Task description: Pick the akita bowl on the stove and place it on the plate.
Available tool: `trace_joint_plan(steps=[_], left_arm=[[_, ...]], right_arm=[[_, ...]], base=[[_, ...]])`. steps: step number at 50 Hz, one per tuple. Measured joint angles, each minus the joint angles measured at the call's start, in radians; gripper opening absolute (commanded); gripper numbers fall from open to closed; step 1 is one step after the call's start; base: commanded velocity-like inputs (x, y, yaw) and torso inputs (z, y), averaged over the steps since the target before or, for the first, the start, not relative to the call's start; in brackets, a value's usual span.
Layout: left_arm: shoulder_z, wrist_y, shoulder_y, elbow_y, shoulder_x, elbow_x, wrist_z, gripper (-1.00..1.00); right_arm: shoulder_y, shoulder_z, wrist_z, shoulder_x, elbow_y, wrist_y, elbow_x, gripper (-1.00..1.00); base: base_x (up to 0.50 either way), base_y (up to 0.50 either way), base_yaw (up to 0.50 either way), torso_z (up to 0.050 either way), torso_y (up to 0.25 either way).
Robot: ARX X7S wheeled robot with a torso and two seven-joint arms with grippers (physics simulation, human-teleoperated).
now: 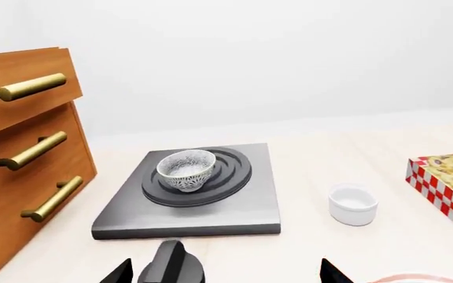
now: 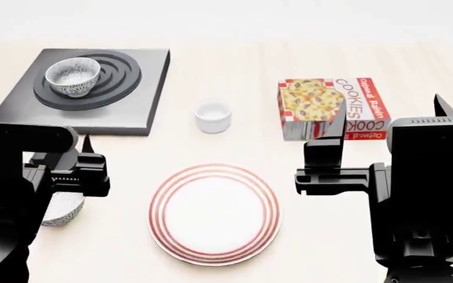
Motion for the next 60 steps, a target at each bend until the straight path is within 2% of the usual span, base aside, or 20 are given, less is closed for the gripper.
trace_joint_plan(steps=[60], left_arm=[[0.019,-0.008,-0.034,-0.007,-0.018,-0.026,-0.018,1.0]], right_arm=[[-0.002,-0.005,0.017,0.011,0.006,-0.014,0.023,1.0]], base=[[0.19,0.0,0.0,0.0,0.0]])
